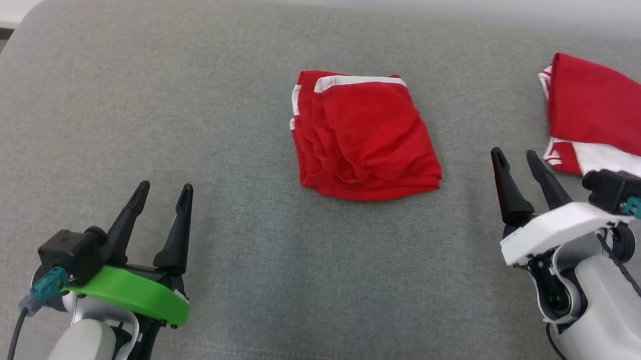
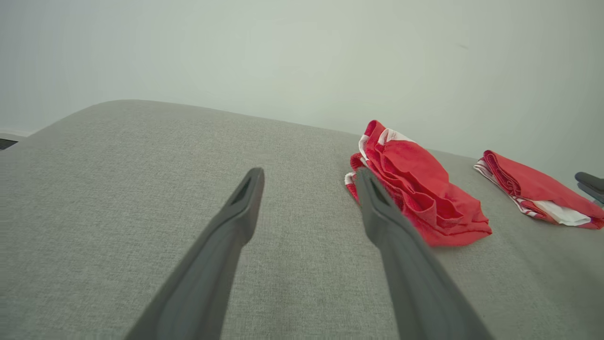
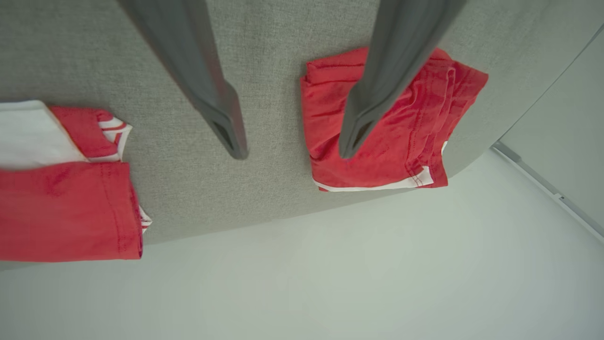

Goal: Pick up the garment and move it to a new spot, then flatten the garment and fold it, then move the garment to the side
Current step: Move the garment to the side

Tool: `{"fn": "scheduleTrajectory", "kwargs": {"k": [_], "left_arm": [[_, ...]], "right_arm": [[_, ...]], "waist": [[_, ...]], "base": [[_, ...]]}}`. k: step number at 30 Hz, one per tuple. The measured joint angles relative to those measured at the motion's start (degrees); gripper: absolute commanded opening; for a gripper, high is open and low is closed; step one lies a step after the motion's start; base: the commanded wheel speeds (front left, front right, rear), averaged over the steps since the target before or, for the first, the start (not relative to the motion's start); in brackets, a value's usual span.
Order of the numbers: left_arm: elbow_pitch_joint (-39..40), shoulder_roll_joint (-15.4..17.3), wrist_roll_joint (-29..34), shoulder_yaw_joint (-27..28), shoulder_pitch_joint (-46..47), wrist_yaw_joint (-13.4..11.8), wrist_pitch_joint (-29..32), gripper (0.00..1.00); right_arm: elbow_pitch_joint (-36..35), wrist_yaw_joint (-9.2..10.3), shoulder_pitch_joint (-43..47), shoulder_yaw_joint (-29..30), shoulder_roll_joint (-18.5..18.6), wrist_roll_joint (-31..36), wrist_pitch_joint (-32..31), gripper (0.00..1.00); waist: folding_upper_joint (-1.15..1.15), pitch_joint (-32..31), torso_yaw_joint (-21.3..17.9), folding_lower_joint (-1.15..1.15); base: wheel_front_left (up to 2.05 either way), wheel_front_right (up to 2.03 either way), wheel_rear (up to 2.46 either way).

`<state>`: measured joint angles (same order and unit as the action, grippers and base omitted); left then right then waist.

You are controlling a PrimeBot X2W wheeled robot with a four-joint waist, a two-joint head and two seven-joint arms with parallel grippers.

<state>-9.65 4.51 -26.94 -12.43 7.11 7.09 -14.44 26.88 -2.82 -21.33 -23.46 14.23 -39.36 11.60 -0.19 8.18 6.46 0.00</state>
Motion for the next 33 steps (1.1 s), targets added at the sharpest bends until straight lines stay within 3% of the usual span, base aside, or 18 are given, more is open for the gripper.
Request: {"fn": "scheduleTrajectory", "kwargs": {"k": [13,24,31,33], "left_arm": [[0.6,-0.4,0.0,-0.9,2.6,0.0,0.0,1.00],[0.2,-1.2,-0.1,-1.2,4.0,0.0,0.0,1.00],[-0.1,-1.4,-0.1,-0.6,4.2,0.0,0.0,1.00],[-0.1,-1.4,-0.1,-0.7,4.2,0.0,0.0,1.00]], "right_arm": [[9.9,-1.88,-10.3,0.3,-1.2,-2.4,-5.4,1.00],[20.2,-2.24,-15.9,1.4,-2.2,-5.5,-10.3,1.00],[25.1,-2.55,-18.5,1.5,-3.2,-5.9,-11.9,1.00],[26.4,-1.77,-18.9,1.6,-3.0,-5.9,-11.9,1.00]], "waist": [[0.00,4.1,5.7,0.00],[0.00,7.4,11.0,0.00],[0.00,8.2,12.4,0.00],[0.00,8.2,12.5,0.00]], "base": [[0.00,0.00,0.00],[0.00,0.00,0.00],[0.00,0.00,0.00],[0.00,0.00,0.00]]}}
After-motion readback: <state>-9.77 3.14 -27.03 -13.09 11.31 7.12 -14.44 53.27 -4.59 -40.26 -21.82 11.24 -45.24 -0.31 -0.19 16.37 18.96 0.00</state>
